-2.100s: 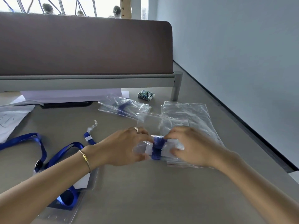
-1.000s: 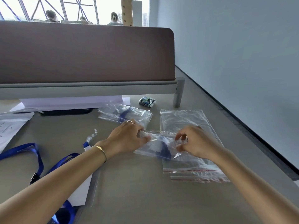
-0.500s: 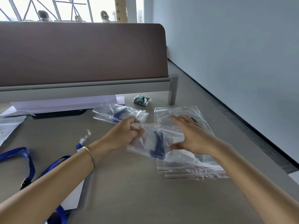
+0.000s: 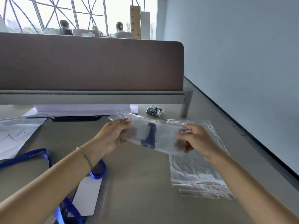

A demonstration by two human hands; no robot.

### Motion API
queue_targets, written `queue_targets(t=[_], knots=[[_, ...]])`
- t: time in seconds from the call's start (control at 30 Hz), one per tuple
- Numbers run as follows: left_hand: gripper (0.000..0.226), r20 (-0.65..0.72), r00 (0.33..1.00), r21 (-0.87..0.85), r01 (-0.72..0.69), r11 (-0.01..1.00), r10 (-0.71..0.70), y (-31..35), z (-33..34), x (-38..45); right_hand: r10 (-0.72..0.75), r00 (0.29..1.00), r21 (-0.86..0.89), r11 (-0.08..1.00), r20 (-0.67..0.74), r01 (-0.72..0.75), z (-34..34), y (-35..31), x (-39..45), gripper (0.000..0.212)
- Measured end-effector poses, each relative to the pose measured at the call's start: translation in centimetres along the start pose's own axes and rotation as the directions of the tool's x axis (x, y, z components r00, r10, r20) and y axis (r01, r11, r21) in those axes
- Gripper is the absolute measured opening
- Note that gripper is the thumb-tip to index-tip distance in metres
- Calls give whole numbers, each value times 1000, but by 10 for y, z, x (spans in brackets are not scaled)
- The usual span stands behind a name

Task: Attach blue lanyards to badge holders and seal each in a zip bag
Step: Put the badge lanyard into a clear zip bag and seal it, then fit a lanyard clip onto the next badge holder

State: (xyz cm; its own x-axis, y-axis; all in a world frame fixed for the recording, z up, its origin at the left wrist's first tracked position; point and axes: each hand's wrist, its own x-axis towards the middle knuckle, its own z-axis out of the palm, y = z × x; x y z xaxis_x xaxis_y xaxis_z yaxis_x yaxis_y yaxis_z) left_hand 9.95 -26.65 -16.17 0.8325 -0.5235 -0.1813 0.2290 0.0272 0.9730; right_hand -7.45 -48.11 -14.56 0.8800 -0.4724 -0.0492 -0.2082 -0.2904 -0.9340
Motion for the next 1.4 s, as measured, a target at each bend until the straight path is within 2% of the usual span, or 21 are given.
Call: queue_targets(t=[0.1,0.17,0.23,0.33,0.43,0.53,0.67,0.73,0.8,0.9,0.93,1.03,1.13,1.27,1.4], knots=[[38,-130,989,-14,-76,997,74,10,-17,8,14,994,47,999,-113,-9,20,-8,21,8],[32,-202,968,119,-123,985,145,18,-24,13,32,991,115,993,-132,-17,32,-15,35,7],[17,-251,936,342,-152,927,246,23,-28,23,53,990,177,984,-129,-29,41,-22,47,5],[24,-217,899,598,-186,779,381,28,-32,40,80,990,224,973,-119,-52,54,-29,64,17],[26,-138,896,715,-206,669,423,29,-36,53,84,987,207,977,-139,-54,63,-30,78,25],[40,-40,899,802,-232,551,436,26,-40,63,73,985,178,983,-158,-44,71,-30,87,26],[40,56,869,896,-261,360,491,14,-41,77,31,981,21,999,-192,-27,77,-22,100,25],[34,92,868,930,-249,269,488,9,-41,80,-74,971,-196,980,-229,29,79,-16,105,19],[31,103,873,953,-224,204,476,7,-40,80,-176,954,-468,882,-241,44,79,-16,103,6],[32,113,864,959,-224,175,491,8,-43,74,-281,925,-707,707,-257,18,80,-22,95,38],[32,122,856,956,-237,172,502,9,-45,71,-342,902,-747,664,-264,33,80,-25,93,41],[34,159,855,945,-276,175,493,11,-54,54,-469,853,-757,637,-229,147,90,-34,83,28],[34,185,860,941,-295,167,476,11,-66,30,-511,850,-737,622,-125,265,109,-42,71,16],[29,187,842,944,-296,144,506,12,-84,-9,-452,892,-693,636,22,339,139,-53,51,13],[18,141,882,958,-237,164,449,10,-102,-52,-397,897,-689,596,195,413,166,-55,35,9]])
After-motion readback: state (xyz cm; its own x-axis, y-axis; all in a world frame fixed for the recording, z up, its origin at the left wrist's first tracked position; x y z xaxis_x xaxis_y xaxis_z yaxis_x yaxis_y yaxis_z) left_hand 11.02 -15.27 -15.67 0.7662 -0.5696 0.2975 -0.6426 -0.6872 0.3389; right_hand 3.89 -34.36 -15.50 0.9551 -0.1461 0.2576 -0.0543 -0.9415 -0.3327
